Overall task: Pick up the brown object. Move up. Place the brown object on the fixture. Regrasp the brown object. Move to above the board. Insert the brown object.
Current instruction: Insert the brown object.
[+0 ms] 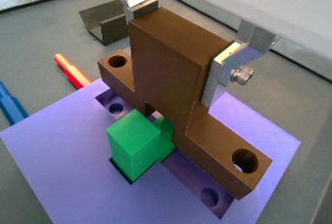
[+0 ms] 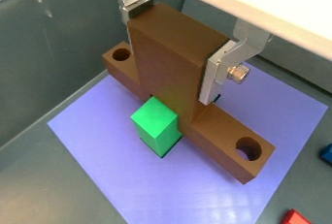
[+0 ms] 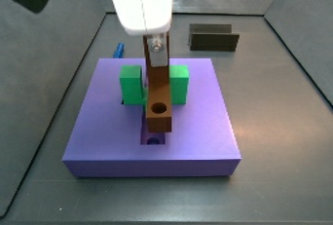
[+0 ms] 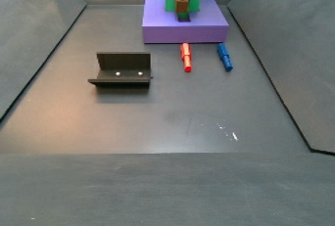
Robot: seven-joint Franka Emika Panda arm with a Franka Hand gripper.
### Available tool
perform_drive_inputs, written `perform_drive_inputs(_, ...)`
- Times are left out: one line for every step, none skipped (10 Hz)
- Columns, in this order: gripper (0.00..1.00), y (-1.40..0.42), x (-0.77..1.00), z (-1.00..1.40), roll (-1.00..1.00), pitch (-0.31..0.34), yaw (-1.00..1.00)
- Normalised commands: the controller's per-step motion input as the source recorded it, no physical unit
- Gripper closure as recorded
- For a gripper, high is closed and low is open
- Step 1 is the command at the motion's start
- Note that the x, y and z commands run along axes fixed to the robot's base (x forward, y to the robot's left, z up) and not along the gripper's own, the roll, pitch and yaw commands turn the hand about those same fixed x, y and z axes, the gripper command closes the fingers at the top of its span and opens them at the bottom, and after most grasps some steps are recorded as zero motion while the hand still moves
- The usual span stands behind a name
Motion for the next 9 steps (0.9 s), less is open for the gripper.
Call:
perform_drive_inputs(1.0, 0.03, -0.23, -0.13, 0.03, -0.006, -0.06)
perform_drive_inputs(1.0, 0.0, -0.24, -0.03, 0.0, -0.023, -0.07)
perform_drive_inputs(1.0, 0.0, 0.0, -0.04, 0.0, 0.0, 0.0)
perform_drive_inputs(1.0, 0.0, 0.06, 0.0, -0.01, 0.0, 0.0)
perform_drive_inputs(1.0, -0.03, 0.22, 0.0, -0.01, 0.006, 0.03)
perform_drive_inputs(1.0, 0.0, 0.15, -0.19, 0.0, 0.0, 0.0)
perform_drive_inputs(1.0, 0.0, 0.04, -0.27, 0.05, 0.0, 0.0)
perform_drive_inputs(1.0, 0.0, 0.0, -0.27, 0.09, 0.0, 0.0)
perform_drive_inputs(1.0, 0.0, -0.04, -0.18, 0.06, 0.0, 0.0)
